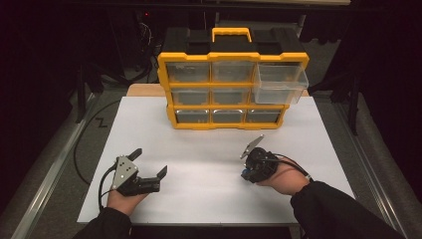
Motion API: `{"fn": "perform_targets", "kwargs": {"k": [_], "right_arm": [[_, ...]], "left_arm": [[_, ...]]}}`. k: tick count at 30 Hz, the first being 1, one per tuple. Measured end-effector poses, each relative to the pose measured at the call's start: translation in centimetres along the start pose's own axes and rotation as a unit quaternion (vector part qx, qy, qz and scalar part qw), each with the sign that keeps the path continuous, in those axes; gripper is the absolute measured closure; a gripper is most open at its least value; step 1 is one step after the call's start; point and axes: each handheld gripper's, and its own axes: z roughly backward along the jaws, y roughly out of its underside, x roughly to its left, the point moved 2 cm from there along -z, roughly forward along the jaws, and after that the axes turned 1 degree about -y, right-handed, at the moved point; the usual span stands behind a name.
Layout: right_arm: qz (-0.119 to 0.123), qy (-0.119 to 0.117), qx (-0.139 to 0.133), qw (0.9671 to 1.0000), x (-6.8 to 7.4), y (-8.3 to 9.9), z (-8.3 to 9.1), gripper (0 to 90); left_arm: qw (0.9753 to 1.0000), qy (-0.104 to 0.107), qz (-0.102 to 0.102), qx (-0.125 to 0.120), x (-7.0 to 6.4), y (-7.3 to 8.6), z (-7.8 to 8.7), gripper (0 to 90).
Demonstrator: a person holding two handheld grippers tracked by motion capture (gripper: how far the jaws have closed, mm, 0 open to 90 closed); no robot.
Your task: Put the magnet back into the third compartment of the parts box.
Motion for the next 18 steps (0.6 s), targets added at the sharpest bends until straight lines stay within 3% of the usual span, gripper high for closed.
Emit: {"fn": "perform_targets", "kwargs": {"k": [18], "right_arm": [[-0.003,0.001,0.033,0.9995,-1.3,2.2,1.6,64.8]], "left_arm": [[1.0000,0.001,0.001,0.001,0.1,0.0,0.1,0.3]]}}
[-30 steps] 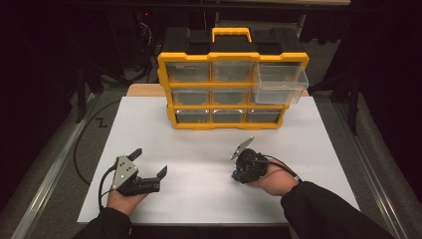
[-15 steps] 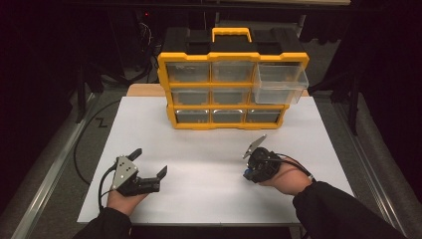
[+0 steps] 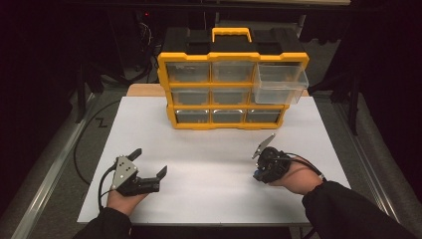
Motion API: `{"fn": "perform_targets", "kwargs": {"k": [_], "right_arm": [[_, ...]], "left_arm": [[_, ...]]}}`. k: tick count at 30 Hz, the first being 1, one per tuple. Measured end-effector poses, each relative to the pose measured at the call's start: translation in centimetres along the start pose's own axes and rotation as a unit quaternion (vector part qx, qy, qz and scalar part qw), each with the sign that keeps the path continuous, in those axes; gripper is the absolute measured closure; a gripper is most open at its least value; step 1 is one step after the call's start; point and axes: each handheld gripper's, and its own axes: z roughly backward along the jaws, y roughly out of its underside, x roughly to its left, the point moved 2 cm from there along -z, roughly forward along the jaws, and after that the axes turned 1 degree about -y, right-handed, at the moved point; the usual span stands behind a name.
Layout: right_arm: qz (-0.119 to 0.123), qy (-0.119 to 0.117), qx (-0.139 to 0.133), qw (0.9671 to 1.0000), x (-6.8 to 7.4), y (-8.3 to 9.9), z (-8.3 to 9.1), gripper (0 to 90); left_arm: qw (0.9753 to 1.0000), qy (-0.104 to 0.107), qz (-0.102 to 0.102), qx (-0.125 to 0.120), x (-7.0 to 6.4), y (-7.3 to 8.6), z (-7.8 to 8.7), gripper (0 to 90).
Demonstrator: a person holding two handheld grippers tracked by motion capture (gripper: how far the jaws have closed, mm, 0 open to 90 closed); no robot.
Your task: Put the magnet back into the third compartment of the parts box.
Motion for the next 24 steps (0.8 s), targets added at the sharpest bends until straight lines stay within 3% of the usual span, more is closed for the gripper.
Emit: {"fn": "perform_targets", "kwargs": {"k": [9,24], "right_arm": [[0.008,0.001,0.026,0.9996,-0.5,0.7,0.6,64.8],[0.017,-0.009,0.046,0.9988,-0.7,0.6,2.3,64.8]], "left_arm": [[1.0000,0.001,0.000,0.000,0.0,0.0,-0.1,0.3],[1.0000,0.000,0.000,-0.003,0.1,0.0,0.1,0.3]]}}
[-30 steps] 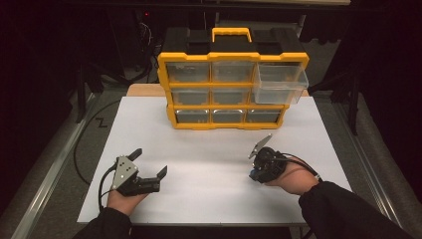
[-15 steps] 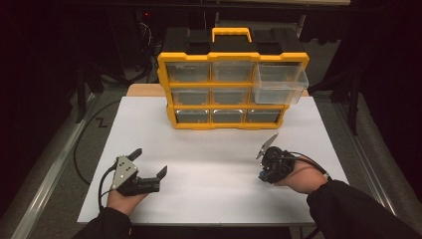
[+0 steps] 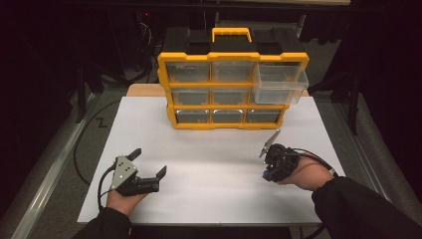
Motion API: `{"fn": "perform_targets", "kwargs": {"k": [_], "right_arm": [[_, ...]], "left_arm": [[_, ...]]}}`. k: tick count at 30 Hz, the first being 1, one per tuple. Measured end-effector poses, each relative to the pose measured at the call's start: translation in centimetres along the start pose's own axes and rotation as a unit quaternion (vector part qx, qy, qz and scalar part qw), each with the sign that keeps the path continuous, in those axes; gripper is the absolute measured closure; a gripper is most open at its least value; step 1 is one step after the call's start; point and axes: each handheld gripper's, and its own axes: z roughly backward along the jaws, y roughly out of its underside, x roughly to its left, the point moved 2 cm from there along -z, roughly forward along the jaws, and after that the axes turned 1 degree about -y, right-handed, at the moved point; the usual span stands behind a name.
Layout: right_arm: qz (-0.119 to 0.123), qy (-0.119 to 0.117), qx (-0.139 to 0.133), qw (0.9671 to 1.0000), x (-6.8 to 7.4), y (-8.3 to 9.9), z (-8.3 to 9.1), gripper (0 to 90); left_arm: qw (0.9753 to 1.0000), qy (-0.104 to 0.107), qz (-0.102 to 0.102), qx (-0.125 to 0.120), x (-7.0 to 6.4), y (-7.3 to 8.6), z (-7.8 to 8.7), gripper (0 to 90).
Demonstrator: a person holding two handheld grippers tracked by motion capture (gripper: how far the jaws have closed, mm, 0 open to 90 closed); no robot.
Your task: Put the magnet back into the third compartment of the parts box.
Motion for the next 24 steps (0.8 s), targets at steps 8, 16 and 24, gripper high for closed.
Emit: {"fn": "perform_targets", "kwargs": {"k": [8,16,24], "right_arm": [[0.002,0.001,0.006,1.0000,-0.1,-0.2,0.6,64.8],[0.008,-0.002,0.012,0.9999,-0.3,-0.4,1.2,64.9],[0.012,-0.003,0.013,0.9998,-0.3,-0.6,1.7,64.8]], "left_arm": [[1.0000,-0.002,0.002,-0.002,0.1,0.0,0.0,0.3],[1.0000,0.000,0.004,-0.002,0.1,0.0,0.0,0.3],[1.0000,0.000,0.002,-0.003,0.1,0.0,0.0,0.3]]}}
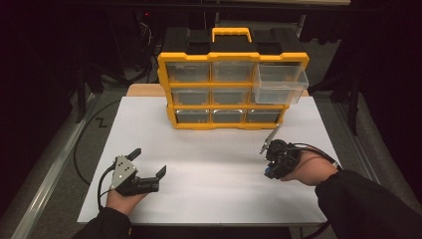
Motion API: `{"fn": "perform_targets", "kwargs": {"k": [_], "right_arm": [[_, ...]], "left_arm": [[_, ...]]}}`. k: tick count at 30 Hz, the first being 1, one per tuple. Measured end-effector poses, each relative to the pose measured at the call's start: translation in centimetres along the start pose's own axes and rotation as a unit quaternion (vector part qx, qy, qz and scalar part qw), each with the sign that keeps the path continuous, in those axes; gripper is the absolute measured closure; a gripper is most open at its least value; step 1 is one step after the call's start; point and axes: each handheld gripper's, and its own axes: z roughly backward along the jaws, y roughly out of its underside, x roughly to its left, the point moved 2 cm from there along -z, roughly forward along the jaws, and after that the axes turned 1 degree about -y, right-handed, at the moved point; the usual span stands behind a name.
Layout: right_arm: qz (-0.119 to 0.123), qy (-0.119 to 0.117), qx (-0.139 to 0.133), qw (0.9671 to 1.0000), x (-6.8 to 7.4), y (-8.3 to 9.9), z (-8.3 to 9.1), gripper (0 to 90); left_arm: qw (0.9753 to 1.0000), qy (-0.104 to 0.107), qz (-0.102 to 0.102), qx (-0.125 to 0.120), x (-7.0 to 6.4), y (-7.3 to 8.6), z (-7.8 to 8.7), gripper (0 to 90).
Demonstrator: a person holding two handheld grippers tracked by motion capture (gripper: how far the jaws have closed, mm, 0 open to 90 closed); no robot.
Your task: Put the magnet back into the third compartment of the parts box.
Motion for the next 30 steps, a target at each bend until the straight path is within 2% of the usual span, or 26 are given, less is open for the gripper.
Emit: {"fn": "perform_targets", "kwargs": {"k": [16,20,30], "right_arm": [[0.004,0.001,0.008,1.0000,-0.3,-0.4,2.3,64.9],[-0.003,0.002,0.009,1.0000,-0.4,-0.5,2.8,64.9],[0.007,-0.003,0.016,0.9998,-0.6,-0.9,4.1,64.9]], "left_arm": [[1.0000,-0.001,0.002,-0.002,0.0,0.0,0.0,0.3],[1.0000,0.001,0.001,-0.002,0.0,0.0,0.1,0.3],[1.0000,0.000,0.003,-0.003,0.0,0.0,0.1,0.3]]}}
